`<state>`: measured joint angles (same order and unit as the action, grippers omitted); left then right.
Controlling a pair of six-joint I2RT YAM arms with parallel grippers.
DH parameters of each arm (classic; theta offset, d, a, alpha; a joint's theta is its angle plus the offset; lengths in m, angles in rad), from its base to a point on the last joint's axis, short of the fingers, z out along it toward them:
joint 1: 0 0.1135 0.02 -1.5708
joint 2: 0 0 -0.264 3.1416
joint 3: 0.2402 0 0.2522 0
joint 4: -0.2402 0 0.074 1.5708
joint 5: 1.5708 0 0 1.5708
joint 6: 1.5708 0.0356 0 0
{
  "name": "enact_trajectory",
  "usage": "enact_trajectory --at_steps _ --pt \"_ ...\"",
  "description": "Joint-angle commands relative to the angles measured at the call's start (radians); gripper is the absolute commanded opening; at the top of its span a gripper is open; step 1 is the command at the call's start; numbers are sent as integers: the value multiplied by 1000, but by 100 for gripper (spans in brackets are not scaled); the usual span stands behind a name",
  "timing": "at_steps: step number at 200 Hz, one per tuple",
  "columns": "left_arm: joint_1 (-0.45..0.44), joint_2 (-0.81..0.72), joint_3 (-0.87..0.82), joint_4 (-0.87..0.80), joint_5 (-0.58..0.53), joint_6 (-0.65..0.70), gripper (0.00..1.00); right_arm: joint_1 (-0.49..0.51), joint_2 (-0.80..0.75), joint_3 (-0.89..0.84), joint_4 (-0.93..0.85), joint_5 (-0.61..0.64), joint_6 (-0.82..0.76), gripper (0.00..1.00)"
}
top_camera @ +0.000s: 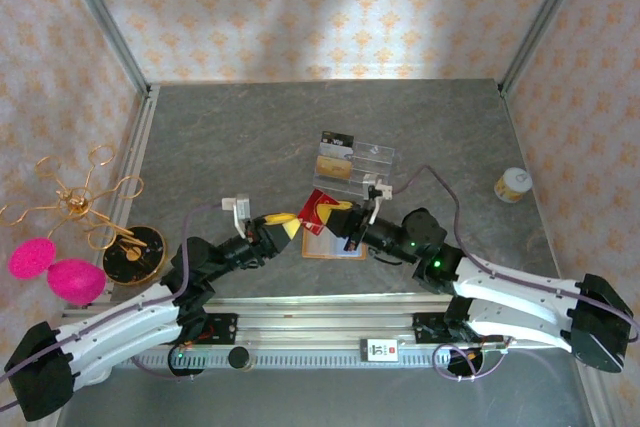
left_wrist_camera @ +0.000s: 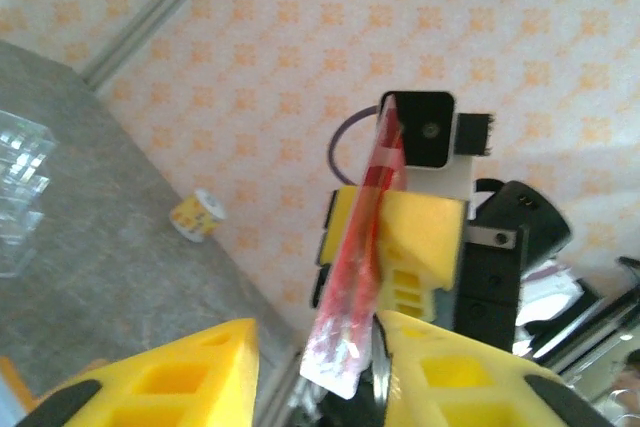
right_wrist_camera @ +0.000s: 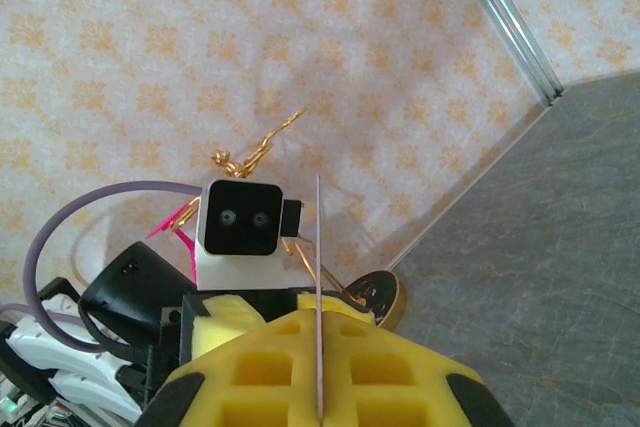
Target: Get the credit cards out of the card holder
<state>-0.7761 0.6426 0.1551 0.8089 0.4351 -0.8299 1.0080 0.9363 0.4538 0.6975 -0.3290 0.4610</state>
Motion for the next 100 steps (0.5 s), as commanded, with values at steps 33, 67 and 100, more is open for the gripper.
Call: enact_trajectory --at_steps 33,67,100 --pt "6 47 7 149 68 -30 31 12 38 29 61 19 7 0" --pt "6 61 11 158 67 -37 25 14 65 38 59 28 8 0" --pt "6 53 47 67 40 8 0 13 86 56 13 34 9 0"
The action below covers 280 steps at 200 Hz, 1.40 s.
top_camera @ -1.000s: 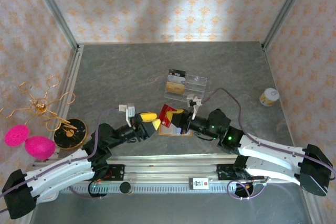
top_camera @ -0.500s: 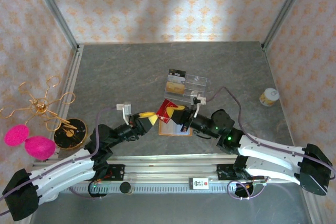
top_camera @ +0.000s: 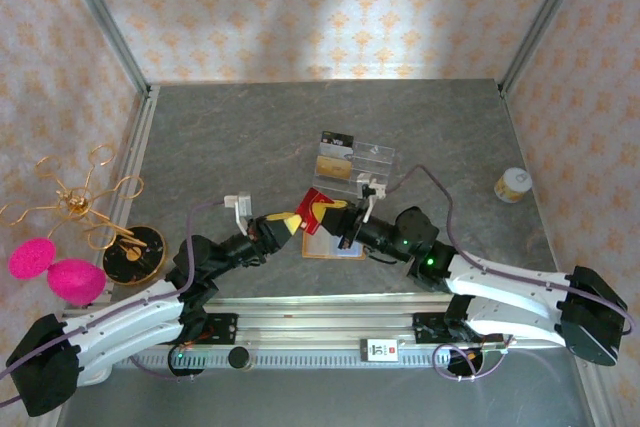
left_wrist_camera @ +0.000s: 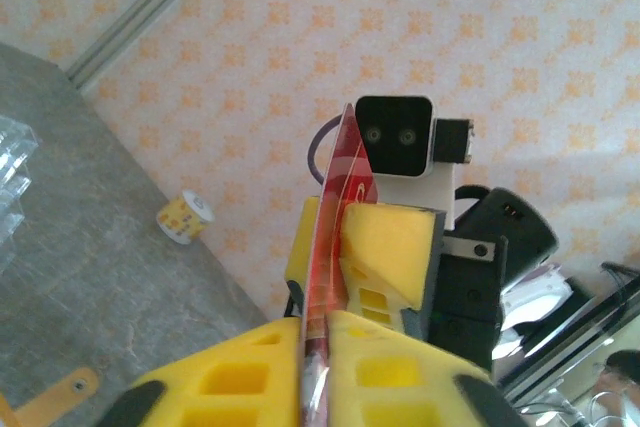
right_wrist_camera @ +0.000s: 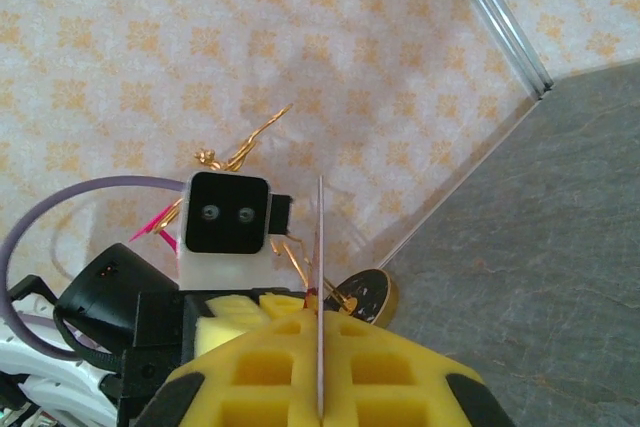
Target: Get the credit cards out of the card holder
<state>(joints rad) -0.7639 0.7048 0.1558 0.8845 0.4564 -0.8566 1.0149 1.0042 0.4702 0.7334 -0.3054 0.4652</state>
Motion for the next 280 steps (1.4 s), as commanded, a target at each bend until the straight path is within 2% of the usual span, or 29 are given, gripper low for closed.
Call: enact_trajectory --at_steps 1,16,21,28,37,44,66,81,99,118,134,153,176,206,235,280 --pt "-6 -9 48 -13 18 37 0 6 18 40 -23 11 5 0" --pt "-7 -21 67 -78 -2 72 0 5 20 53 -71 24 0 0" --pt "-5 -27 75 -109 -11 83 0 1 20 60 -95 38 3 4" --pt "-5 -36 87 -153 -24 105 0 -9 20 70 -133 52 8 12" --pt "-4 -45 105 -219 -46 127 0 -25 15 80 -183 84 19 35" --pt "-2 -53 120 -276 -61 150 0 -42 8 88 -233 120 24 45" --pt "-3 -70 167 -432 -113 212 0 -122 -10 144 -437 247 32 59" --pt "-3 -81 188 -485 -128 242 0 -228 12 192 -587 307 65 60" --pt "-3 -92 198 -518 -137 264 0 -412 88 244 -739 324 117 60" --pt "-4 -100 205 -530 -143 295 0 -593 210 272 -763 242 136 59" --pt "-4 -102 209 -536 -141 303 0 -665 317 324 -768 245 96 59" --pt "-4 -102 212 -535 -131 309 0 -684 420 404 -788 283 36 59" --pt "-4 -109 212 -528 -121 312 0 -687 474 439 -789 345 18 59" --pt "-4 -110 203 -517 -122 319 0 -687 511 450 -737 315 -3 57" --pt "-5 -99 206 -519 -122 332 0 -687 569 492 -771 295 -33 50" --pt "-2 -96 212 -530 -128 354 0 -687 639 542 -811 273 -114 45"
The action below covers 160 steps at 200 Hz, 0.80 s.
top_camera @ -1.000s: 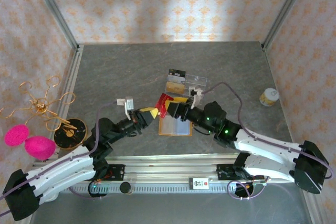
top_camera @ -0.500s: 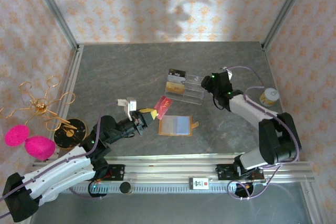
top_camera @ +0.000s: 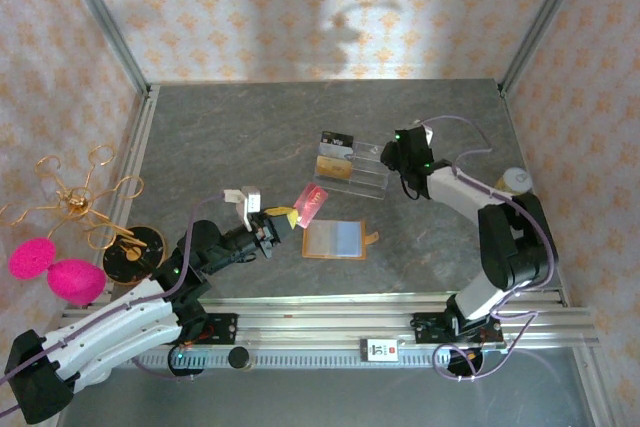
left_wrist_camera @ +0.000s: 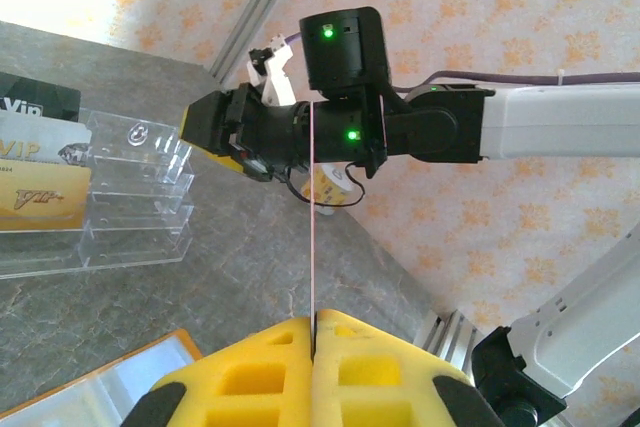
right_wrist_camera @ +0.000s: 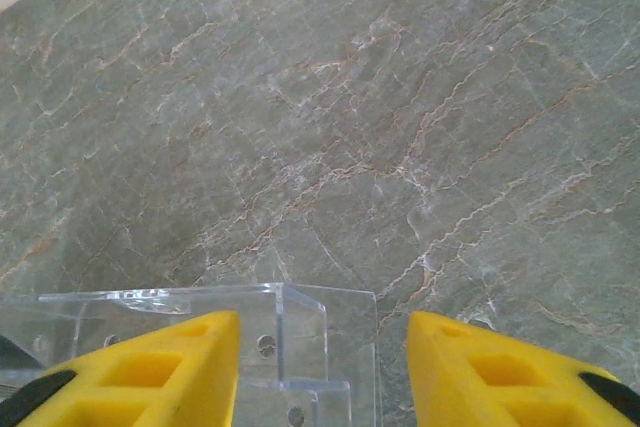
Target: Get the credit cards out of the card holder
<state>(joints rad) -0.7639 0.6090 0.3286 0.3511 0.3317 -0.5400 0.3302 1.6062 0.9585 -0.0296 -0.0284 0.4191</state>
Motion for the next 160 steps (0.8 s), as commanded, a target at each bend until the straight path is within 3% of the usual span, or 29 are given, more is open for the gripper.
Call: enact_trajectory --at_steps 1,87,160 --pt "-3 1 39 3 -4 37 0 -2 39 56 -50 -5 -70 45" --pt "-3 2 67 -39 0 77 0 3 119 145 -103 -110 -188 15" --pt "-2 2 96 -104 -22 122 0 69 157 210 -129 -102 -212 9"
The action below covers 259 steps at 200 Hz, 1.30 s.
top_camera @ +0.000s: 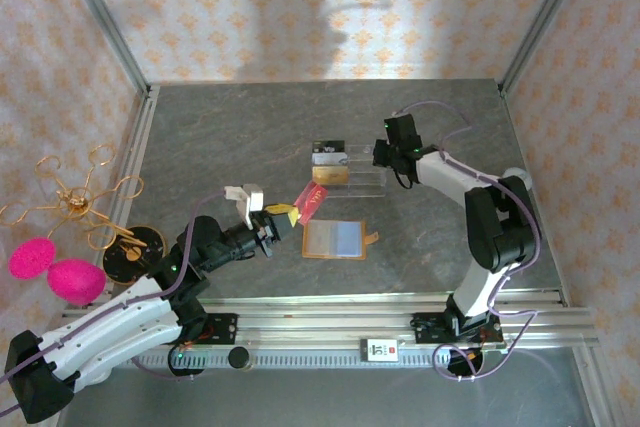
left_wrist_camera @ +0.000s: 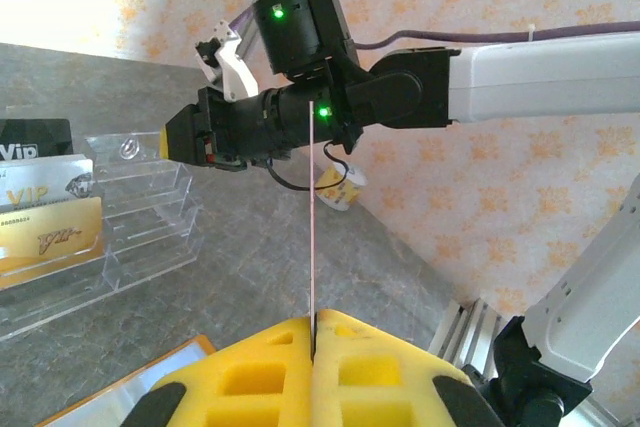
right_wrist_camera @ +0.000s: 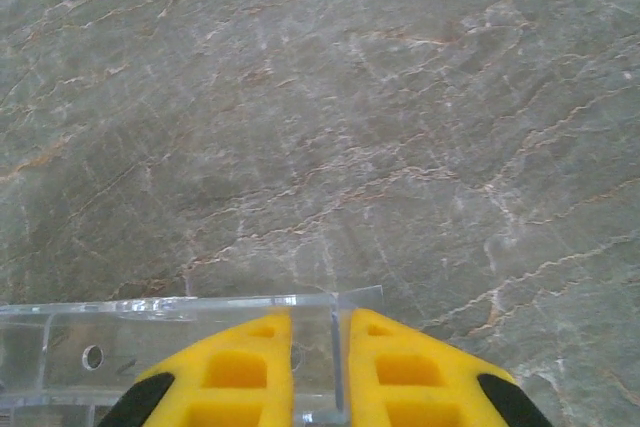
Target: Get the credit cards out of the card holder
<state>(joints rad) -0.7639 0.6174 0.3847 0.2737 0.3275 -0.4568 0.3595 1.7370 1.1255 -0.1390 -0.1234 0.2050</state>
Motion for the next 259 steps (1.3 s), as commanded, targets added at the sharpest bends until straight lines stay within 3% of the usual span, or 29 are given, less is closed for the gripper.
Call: enact_trajectory --at_steps 1,39,48,67,81,124,182,225,259 --pt "-2 -7 40 -27 -19 39 0 40 27 43 -18 -6 3 9" --pt "-2 2 50 -48 -24 69 0 66 64 74 -7 -19 10 13" --pt "-2 7 55 -55 -21 74 0 70 65 78 -3 -22 9 18" --pt "-2 26 68 -75 -14 91 0 72 42 80 1 -22 11 39" --pt "-2 49 83 -83 -9 104 0 71 -2 70 9 -11 15 43" --pt "-1 213 208 -160 -37 257 0 71 -281 -109 78 99 83 45" --pt "131 626 517 -319 87 717 0 48 -651 -393 121 173 192 44" --pt "160 865 761 -413 182 982 0 -17 -715 -437 133 112 226 44" --pt "172 1070 941 -533 222 1047 0 -25 -706 -441 129 110 215 44"
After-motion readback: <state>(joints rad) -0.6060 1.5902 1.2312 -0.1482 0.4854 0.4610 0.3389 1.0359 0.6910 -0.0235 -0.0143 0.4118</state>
